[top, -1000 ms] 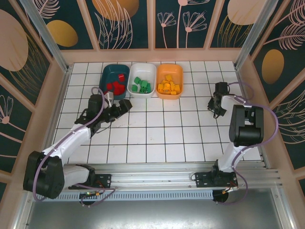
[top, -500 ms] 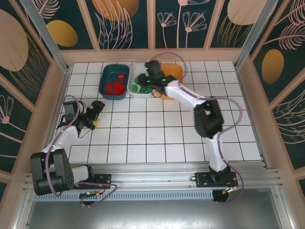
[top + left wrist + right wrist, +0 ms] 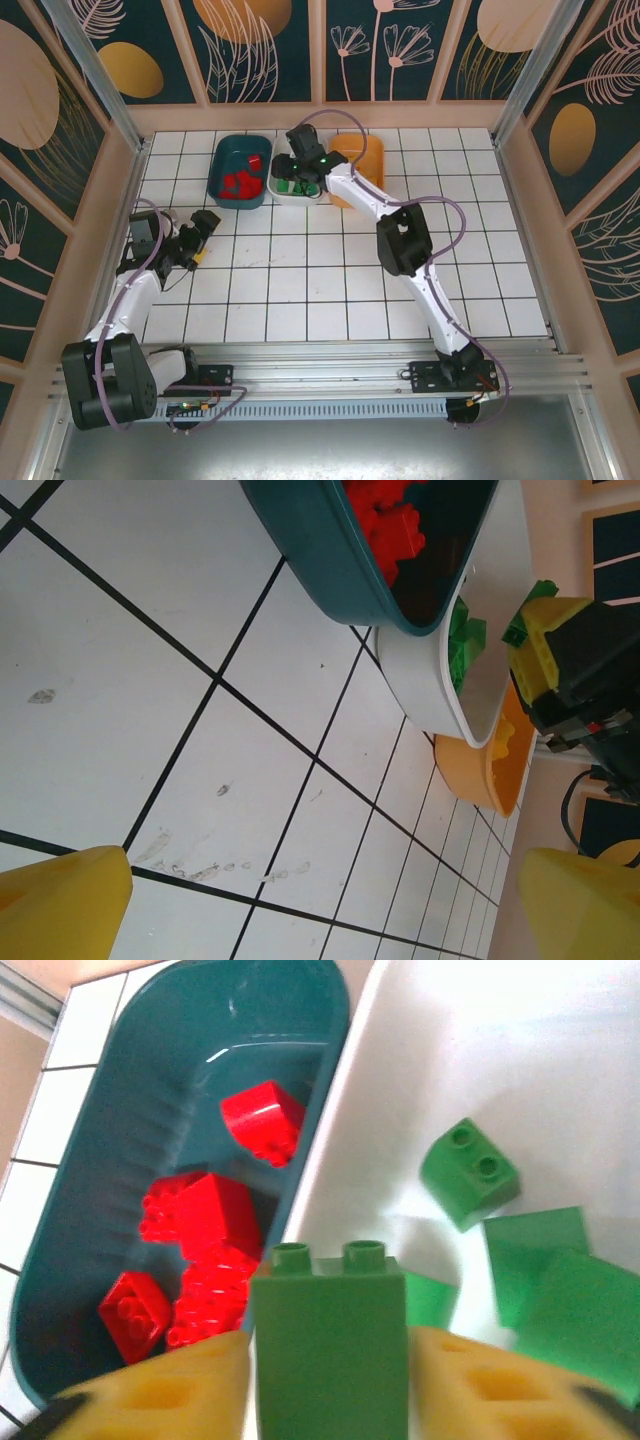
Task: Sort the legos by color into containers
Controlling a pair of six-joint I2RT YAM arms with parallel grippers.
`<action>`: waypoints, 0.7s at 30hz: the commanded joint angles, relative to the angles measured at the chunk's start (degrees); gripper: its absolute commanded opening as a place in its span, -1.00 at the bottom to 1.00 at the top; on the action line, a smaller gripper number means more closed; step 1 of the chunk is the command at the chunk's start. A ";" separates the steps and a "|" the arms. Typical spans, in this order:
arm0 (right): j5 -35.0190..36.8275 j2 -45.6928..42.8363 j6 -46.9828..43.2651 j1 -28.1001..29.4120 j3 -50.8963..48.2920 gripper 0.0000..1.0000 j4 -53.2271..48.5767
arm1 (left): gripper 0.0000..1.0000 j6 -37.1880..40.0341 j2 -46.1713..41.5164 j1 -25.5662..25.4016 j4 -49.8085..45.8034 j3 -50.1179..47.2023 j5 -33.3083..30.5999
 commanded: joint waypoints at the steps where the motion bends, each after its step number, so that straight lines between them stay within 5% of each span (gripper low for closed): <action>1: -1.21 -0.07 -2.02 0.19 3.30 0.21 -3.85 | 0.97 2.14 -0.20 0.24 -0.92 3.20 1.75; 9: 4.99 -17.50 -8.91 1.38 -5.32 0.41 -7.24 | 0.97 9.72 -6.10 0.15 -8.28 12.78 -2.48; 18: 13.31 -70.93 -11.39 -1.68 -67.49 0.52 12.76 | 0.97 15.75 -18.15 0.20 -14.58 10.08 -5.04; 19: 15.80 -75.38 -11.79 -2.03 -72.07 0.58 13.82 | 0.97 16.45 -18.61 0.19 -14.87 9.55 -5.08; 20: 19.26 -79.99 -11.22 -2.23 -76.84 0.94 14.66 | 0.97 17.15 -18.82 0.24 -15.36 9.07 -5.78; 21: 24.24 -83.97 -8.92 -2.41 -82.08 0.98 16.33 | 0.97 17.25 -18.76 0.19 -16.05 8.70 -7.54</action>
